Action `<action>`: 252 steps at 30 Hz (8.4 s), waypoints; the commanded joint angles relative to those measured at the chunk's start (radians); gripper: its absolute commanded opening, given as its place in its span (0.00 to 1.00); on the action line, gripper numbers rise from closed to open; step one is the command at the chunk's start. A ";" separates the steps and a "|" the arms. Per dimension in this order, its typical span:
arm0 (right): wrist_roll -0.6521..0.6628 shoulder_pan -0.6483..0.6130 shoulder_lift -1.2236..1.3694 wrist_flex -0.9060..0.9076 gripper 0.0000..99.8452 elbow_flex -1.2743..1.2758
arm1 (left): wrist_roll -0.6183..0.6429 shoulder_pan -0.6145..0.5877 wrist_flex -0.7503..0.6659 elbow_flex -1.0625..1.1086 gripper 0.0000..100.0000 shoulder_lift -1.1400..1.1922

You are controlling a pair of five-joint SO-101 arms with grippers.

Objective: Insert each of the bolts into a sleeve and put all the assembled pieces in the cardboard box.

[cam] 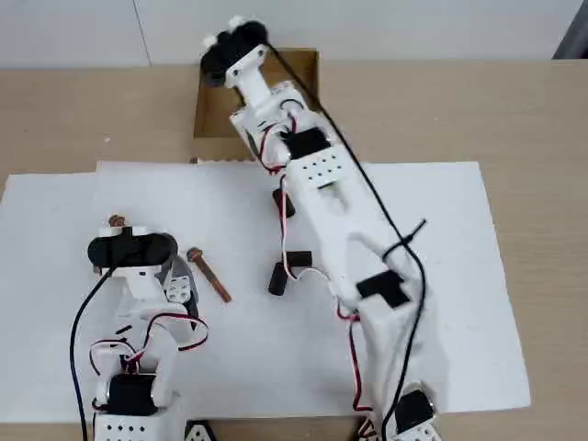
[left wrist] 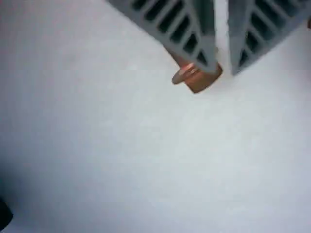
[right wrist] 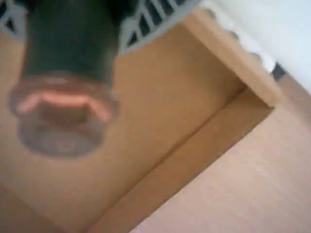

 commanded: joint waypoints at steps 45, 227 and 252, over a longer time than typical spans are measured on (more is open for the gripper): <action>-0.003 -0.013 -0.131 0.590 0.00 -0.143 | 0.038 -0.058 0.003 -0.010 0.01 -0.006; -0.035 0.433 -1.385 0.854 0.00 1.220 | 0.529 -0.348 0.405 -1.610 0.11 2.067; -0.035 0.432 -1.392 0.842 0.00 1.197 | 0.529 -0.345 0.351 -1.610 0.00 2.113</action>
